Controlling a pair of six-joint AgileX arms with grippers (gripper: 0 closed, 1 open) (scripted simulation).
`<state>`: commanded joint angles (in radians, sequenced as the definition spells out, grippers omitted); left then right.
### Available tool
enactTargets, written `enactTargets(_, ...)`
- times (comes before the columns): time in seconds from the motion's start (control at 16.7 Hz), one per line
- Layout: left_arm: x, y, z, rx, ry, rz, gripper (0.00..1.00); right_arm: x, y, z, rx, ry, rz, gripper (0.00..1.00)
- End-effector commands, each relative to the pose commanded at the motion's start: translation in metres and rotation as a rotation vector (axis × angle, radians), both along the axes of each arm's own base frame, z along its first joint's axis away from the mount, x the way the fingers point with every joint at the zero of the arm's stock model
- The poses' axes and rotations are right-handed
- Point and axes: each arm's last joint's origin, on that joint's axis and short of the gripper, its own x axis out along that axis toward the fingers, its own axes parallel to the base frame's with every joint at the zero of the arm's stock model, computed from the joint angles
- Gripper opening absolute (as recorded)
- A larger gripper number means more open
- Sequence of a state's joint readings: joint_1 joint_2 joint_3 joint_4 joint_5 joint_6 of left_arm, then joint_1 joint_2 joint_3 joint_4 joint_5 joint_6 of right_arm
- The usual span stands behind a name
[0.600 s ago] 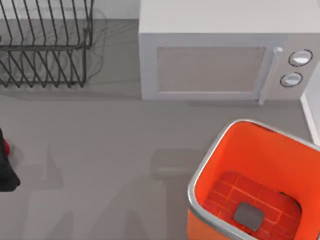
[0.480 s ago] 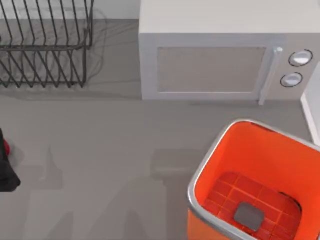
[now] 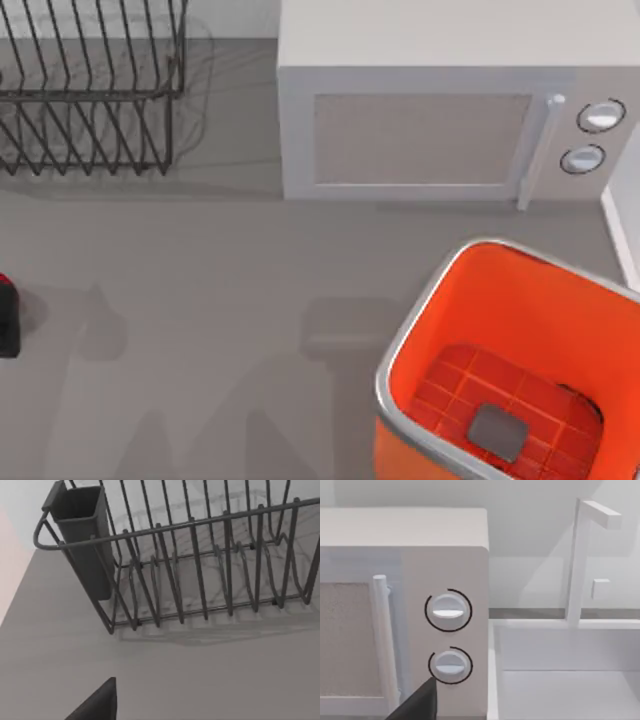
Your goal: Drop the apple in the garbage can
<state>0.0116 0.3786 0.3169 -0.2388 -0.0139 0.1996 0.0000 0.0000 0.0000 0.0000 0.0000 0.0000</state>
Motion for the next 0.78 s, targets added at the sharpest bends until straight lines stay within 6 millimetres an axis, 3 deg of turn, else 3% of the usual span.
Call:
enactTargets(0.18,0.032,0.003,0.019,0.117,0.266,-0.029,1.0,0.0,0.0,0.0,0.0,0.0,0.0,1.0)
enactTargets(0.36,0.077,0.008,0.023,0.222,0.571,-0.097,1.0,0.0,0.0,0.0,0.0,0.0,0.0,1.0)
enactTargets(0.78,0.178,0.022,-0.01,0.362,1.123,-0.34,1.0,0.0,0.0,0.0,0.0,0.0,0.0,1.0)
